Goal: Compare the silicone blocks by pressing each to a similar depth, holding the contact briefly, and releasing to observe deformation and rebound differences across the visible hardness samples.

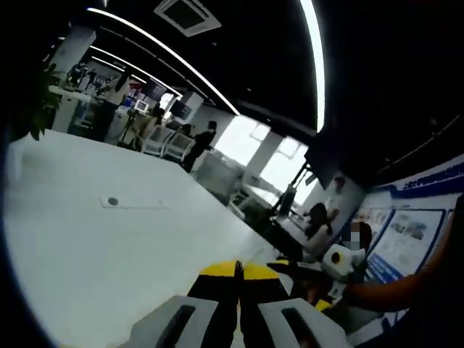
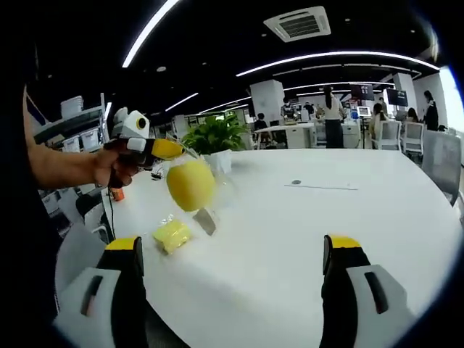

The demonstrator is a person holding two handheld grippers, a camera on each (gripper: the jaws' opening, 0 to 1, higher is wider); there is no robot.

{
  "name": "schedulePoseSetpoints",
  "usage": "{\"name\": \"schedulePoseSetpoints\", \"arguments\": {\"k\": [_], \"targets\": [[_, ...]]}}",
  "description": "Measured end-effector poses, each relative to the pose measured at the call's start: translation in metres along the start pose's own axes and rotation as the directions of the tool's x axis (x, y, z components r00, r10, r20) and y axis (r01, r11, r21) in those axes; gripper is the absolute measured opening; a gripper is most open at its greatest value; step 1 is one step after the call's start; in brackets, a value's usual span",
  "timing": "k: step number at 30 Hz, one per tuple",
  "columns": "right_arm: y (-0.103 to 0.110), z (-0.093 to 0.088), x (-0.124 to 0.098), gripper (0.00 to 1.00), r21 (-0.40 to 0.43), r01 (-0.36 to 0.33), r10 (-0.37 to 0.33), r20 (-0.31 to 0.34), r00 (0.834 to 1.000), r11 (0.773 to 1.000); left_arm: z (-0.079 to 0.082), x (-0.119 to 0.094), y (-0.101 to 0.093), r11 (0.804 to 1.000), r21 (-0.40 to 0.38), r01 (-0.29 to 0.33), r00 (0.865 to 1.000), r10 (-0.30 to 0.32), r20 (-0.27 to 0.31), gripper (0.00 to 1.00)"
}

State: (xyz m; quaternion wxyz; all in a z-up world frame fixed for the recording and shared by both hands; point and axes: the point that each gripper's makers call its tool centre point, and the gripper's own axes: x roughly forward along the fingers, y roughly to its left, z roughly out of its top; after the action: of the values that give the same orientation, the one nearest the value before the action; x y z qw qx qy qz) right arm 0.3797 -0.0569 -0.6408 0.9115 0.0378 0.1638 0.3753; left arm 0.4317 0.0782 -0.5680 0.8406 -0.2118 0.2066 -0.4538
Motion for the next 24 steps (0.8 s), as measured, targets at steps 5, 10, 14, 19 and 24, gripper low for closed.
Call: {"name": "schedulePoseSetpoints", "arguments": {"k": [5,10,14,19,24], "targets": [[-0.001,0.001,0.0,0.96,-0.017,-0.003,0.004,0.007,1.0,1.0,0.004,-0.002,-0.005,1.0,0.011,0.013,1.0,-0.013,0.002,0.0],[-0.001,0.008,0.0,0.96,-0.024,-0.021,0.022,0.04,0.999,0.999,0.01,-0.004,-0.009,1.0,-0.008,0.011,1.0,-0.011,0.006,0.0],[0.005,0.015,0.002,0.96,-0.043,-0.062,0.065,0.059,0.996,0.997,0.022,-0.008,-0.021,1.0,-0.006,0.007,1.0,-0.007,0.012,0.0],[0.006,0.024,0.004,0.96,-0.058,-0.082,0.086,0.074,0.993,0.995,0.034,-0.011,-0.035,1.0,0.01,0.022,0.999,-0.022,0.026,0.0],[0.008,0.032,0.007,0.96,-0.073,-0.094,0.1,0.087,0.991,0.993,0.041,-0.012,-0.048,0.998,0.01,0.064,0.997,-0.065,0.03,0.0]]}}
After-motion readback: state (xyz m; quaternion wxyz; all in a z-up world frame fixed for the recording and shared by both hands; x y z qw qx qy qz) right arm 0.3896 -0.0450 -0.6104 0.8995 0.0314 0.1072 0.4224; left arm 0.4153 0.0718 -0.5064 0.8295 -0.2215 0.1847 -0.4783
